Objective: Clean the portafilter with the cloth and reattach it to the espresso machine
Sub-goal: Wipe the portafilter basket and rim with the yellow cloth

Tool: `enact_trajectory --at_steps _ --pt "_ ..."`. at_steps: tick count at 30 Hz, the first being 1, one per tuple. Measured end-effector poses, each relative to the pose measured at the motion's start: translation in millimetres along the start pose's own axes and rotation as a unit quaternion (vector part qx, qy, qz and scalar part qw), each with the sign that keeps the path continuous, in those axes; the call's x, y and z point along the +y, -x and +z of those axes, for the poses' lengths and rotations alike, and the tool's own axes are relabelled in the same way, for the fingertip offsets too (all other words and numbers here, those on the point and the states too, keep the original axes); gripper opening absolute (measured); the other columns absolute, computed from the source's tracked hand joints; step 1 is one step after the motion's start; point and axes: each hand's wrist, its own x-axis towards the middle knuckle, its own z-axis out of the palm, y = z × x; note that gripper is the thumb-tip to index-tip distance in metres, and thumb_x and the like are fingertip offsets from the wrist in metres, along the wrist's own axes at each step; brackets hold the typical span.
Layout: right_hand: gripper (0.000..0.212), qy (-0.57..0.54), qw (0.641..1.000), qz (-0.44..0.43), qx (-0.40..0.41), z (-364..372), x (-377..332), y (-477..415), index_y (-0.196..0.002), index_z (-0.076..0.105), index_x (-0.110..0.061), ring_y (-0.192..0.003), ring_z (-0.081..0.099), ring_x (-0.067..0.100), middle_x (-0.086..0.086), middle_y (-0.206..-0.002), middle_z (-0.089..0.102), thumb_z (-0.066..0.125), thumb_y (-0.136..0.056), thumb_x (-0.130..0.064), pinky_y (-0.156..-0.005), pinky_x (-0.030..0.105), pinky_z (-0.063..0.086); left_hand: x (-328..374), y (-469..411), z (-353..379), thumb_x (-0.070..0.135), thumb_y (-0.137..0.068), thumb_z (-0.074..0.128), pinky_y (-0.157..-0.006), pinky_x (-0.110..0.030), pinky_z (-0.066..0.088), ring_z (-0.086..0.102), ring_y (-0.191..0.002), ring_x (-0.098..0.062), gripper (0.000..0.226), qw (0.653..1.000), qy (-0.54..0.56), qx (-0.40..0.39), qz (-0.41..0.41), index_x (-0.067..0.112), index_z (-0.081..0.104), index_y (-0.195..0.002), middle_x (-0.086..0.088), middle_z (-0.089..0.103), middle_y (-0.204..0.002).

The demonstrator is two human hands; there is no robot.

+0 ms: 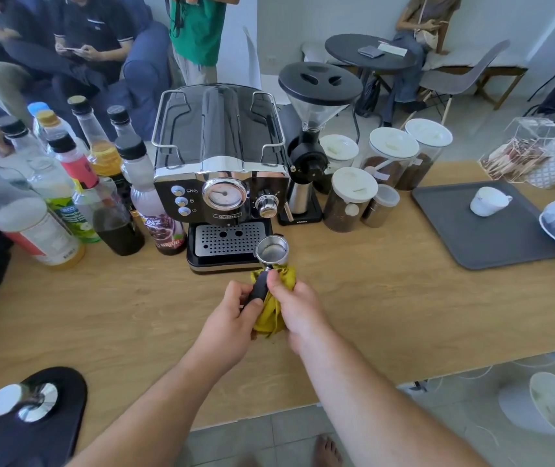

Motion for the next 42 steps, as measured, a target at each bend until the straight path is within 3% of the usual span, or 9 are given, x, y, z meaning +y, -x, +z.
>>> enact_trajectory --at_steps 6,10,13,16,18,20,28,34,42 --pt "0.027 -0.076 0.997 -0.008 0.021 -9.6 -1.2 -0.2 -0.109 0.079 -0.018 -0.105 0.079 0.034 0.008 -0.102 0.085 0.074 -0.101 -0.043 -0.09 0.049 0.064 -1.9 -4.9 -6.0 0.019 -0.11 0.052 -0.066 -0.038 0.05 0.057 -0.066 -0.021 0.012 0.994 0.104 0.011 -0.04 0.02 0.061 -0.117 -0.007 0.065 -0.081" --pt "0.029 -0.11 0.993 -0.013 0.047 -16.9 -11.0 4.4 -0.112 0.078 -0.015 -0.106 0.077 0.034 0.013 -0.108 0.082 0.075 -0.101 -0.042 -0.093 0.05 0.063 -7.9 -9.7 -14.8 0.021 -0.106 0.06 -0.068 -0.03 0.053 0.06 -0.067 -0.01 0.015 0.999 0.019 0.044 -0.021 0.028 0.059 -0.12 0.0 0.071 -0.088" --pt "0.013 0.07 0.986 -0.146 0.034 -17.9 -14.2 17.4 -0.106 0.078 -0.025 -0.092 0.077 0.019 0.0 -0.093 0.08 0.07 -0.105 -0.035 -0.085 0.036 0.06 -10.9 -12.4 -14.3 0.022 -0.105 0.063 -0.072 -0.034 0.055 0.064 -0.074 -0.012 0.019 0.998 0.024 0.044 -0.024 0.032 0.059 -0.12 0.002 0.077 -0.099" --pt "0.031 0.348 0.86 -0.372 -0.007 -18.7 -9.9 16.5 -0.133 0.076 -0.028 -0.109 0.065 0.004 -0.016 -0.12 0.075 0.07 -0.104 -0.018 -0.096 0.02 0.051 -8.1 -14.0 -12.2 0.023 -0.104 0.065 -0.069 -0.034 0.054 0.063 -0.071 -0.011 0.019 0.999 0.023 0.036 -0.028 0.028 0.059 -0.121 0.001 0.077 -0.098" --pt "0.052 0.444 0.795 -0.412 -0.013 -15.2 -12.0 8.3 -0.15 0.066 -0.025 -0.128 0.059 0.015 -0.008 -0.142 0.071 0.071 -0.101 -0.01 -0.108 0.027 0.048 -4.5 -12.5 -8.5 0.024 -0.103 0.066 -0.066 -0.031 0.052 0.06 -0.066 -0.011 0.015 0.999 0.0 0.025 -0.028 0.024 0.059 -0.117 0.0 0.074 -0.088" --pt "0.057 0.491 0.772 -0.403 -0.001 -9.2 -19.9 5.6 -0.152 0.064 -0.026 -0.13 0.059 0.022 -0.005 -0.146 0.07 0.069 -0.099 -0.008 -0.108 0.037 0.052 -1.4 -11.6 -6.2 0.025 -0.103 0.066 -0.066 -0.031 0.052 0.06 -0.067 -0.012 0.015 0.999 0.002 0.028 -0.034 0.023 0.058 -0.116 -0.003 0.073 -0.087" --pt "0.05 0.482 0.777 -0.405 -0.006 -15.7 -31.3 7.0 -0.141 0.07 -0.027 -0.122 0.063 0.02 -0.007 -0.137 0.074 0.07 -0.097 -0.004 -0.101 0.042 0.056 -5.8 -14.3 -12.8 0.027 -0.102 0.066 -0.078 -0.052 0.058 0.063 -0.072 -0.017 0.015 0.998 0.028 0.047 -0.043 0.024 0.059 -0.115 -0.008 0.079 -0.099" --pt "0.059 0.534 0.726 -0.432 -0.03 -6.5 -37.6 8.2 -0.147 0.067 -0.03 -0.127 0.064 0.023 -0.008 -0.145 0.072 0.071 -0.095 -0.003 -0.101 0.042 0.058 -0.8 -17.0 -12.2 0.031 -0.102 0.066 -0.064 -0.033 0.051 0.06 -0.065 -0.014 0.015 0.999 -0.024 0.037 -0.029 0.024 0.057 -0.112 -0.003 0.074 -0.086" --pt "0.058 0.533 0.745 -0.399 -0.041 -36.9 -19.7 1.3 -0.147 0.067 -0.031 -0.132 0.062 0.019 -0.01 -0.145 0.071 0.068 -0.097 -0.001 -0.11 0.037 0.051 -7.6 -15.5 -21.0 0.022 -0.105 0.063 -0.067 -0.031 0.052 0.063 -0.072 -0.011 0.017 0.99 0.113 0.05 -0.062 0.015 0.063 -0.12 -0.005 0.081 -0.106"
